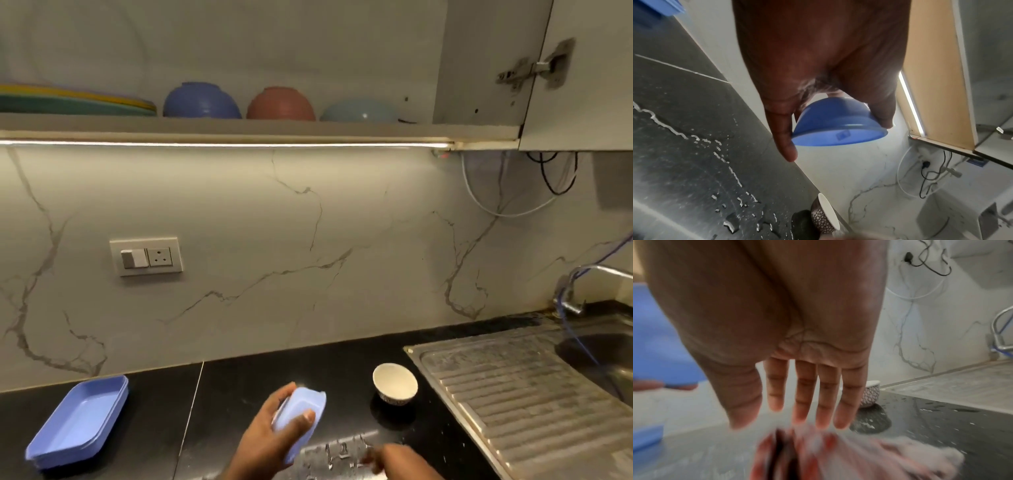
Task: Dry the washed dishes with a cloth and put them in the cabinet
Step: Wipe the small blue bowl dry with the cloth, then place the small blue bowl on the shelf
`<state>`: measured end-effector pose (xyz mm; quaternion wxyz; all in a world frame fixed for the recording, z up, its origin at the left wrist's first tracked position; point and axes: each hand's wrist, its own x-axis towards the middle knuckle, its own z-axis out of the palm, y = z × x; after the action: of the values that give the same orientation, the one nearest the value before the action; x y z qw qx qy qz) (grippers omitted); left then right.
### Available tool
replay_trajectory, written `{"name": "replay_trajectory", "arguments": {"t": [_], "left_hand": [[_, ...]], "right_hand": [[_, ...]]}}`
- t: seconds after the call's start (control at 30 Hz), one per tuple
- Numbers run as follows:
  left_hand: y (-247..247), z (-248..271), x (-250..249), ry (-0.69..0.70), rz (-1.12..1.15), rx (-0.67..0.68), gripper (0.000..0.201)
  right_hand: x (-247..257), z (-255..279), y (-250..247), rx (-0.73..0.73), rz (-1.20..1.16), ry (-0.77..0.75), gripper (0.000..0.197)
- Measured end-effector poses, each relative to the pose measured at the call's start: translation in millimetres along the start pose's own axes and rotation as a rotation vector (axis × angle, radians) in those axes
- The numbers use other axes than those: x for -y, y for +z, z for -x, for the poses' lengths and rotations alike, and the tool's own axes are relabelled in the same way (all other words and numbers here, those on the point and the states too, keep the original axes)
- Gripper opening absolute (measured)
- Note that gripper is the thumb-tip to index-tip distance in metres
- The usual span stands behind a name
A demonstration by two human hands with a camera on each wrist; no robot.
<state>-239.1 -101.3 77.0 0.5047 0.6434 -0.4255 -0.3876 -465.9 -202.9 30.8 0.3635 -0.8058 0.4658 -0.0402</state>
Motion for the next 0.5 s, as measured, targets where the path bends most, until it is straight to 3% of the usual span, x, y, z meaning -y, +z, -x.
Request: {"name": "replay_trajectory", "arguments": {"t": [0.1, 0.2, 0.27, 0.37, 0.5], "left_hand": [[-2.3, -5.6, -23.3, 0.063, -0.202, 0.032, 0.091], [-3.2, -7.4, -57.0, 0.214, -0.348, 0.006, 0.106], [-6.3, -6.9, -81.2, 0.346, -0.395, -0.057, 0.095], [-16.5, -9.5, -118.4, 0.522, -0.414, -0.046, 0.085], [-38.5, -10.3, -176.9, 0.663, -0.388, 0.0, 0.088]], "right_hand": [[45.7, 7.5, -39.8, -0.132, -0.233, -0.115, 0.059], [87.6, 20.1, -71.4, -0.213, -0.333, -0.292, 0.082], [111.9, 25.9, -89.7, -0.224, -0.388, -0.366, 0.08], [138.0, 36.7, -116.9, -0.225, -0.475, -0.442, 0.06], [164.7, 55.4, -154.8, -0.267, -0.363, -0.624, 0.094]]}}
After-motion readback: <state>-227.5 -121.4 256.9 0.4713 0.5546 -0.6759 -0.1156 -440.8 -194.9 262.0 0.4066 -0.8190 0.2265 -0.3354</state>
